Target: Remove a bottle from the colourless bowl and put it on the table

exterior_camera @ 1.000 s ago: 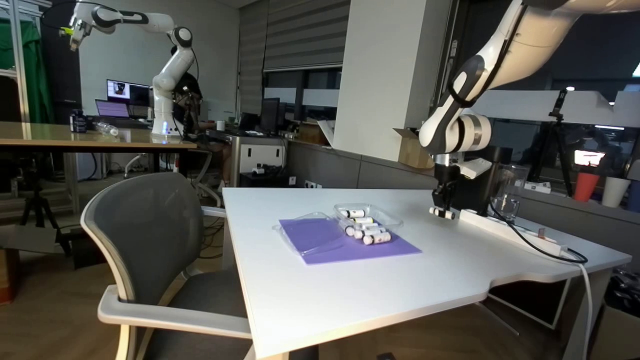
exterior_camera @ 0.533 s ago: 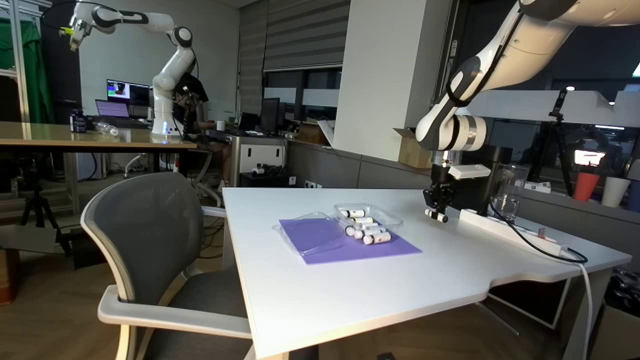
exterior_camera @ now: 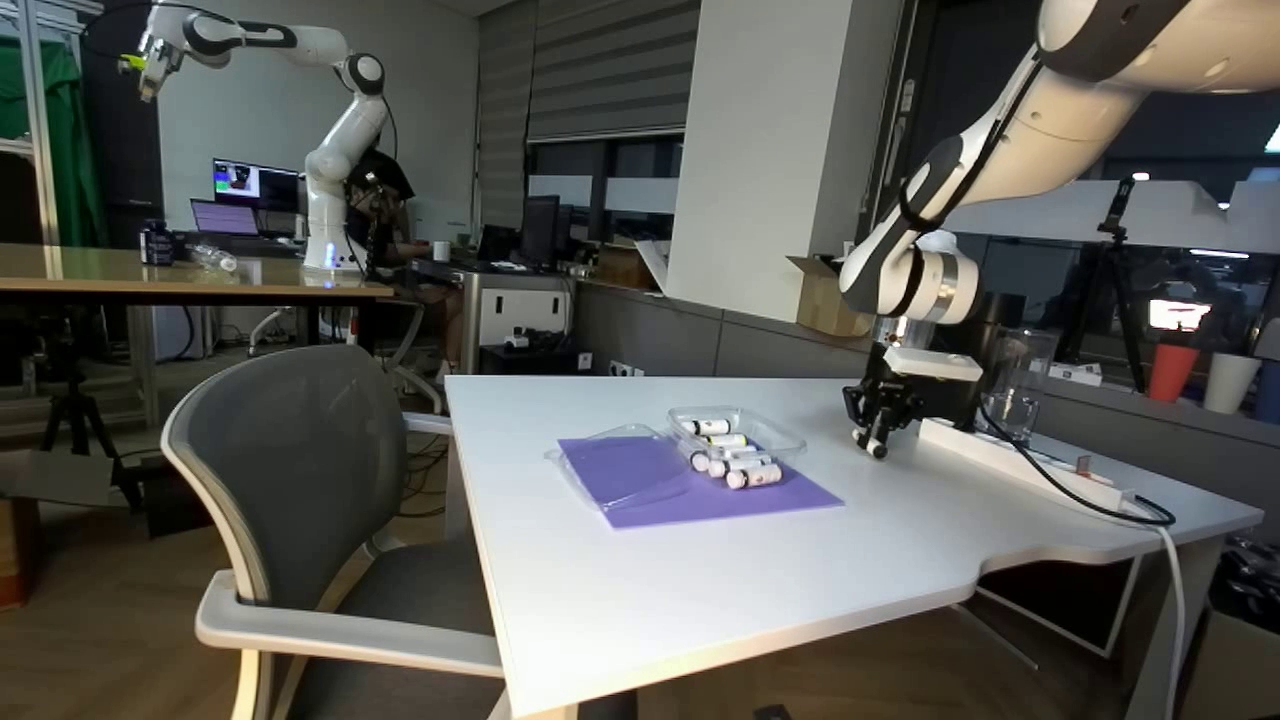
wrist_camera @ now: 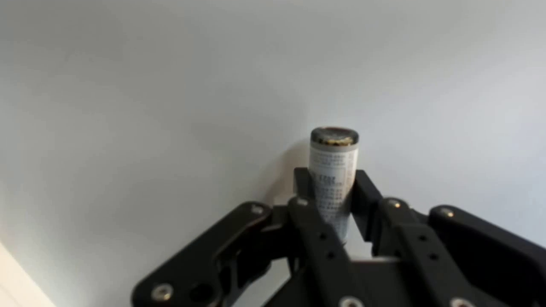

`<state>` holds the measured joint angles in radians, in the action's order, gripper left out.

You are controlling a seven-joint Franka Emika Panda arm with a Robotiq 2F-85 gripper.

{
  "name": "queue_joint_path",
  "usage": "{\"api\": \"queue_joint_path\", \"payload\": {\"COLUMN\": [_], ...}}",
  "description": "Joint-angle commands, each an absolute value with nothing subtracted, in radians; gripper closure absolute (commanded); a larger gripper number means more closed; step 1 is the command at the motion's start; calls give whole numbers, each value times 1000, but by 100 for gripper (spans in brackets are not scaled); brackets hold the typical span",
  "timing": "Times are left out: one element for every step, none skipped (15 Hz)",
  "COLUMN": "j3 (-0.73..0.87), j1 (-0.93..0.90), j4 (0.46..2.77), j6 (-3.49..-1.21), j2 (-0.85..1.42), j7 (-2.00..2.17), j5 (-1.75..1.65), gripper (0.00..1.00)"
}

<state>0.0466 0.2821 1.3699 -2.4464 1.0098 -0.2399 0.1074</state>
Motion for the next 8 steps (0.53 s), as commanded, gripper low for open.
{"api": "queue_joint_path", "payload": {"j3": [55, 58, 57, 55, 54, 47, 32, 27], "j1": [279, 276, 276, 277, 278, 282, 290, 289], "j4": [1304, 1298, 1292, 1286, 1282, 1279, 1278, 1278], "j6": [-2467, -2462, -2461, -2457, -2457, -2446, -2425, -2408], "j2": [1061, 1068, 1074, 1075, 1077, 1077, 1069, 1060], "j7": [-153, -152, -153, -156, -157, -164, -183, -190], "j5": [111, 103, 99, 98, 98, 102, 107, 105], "gripper": [93, 93, 93, 93, 93, 93, 48, 47]}}
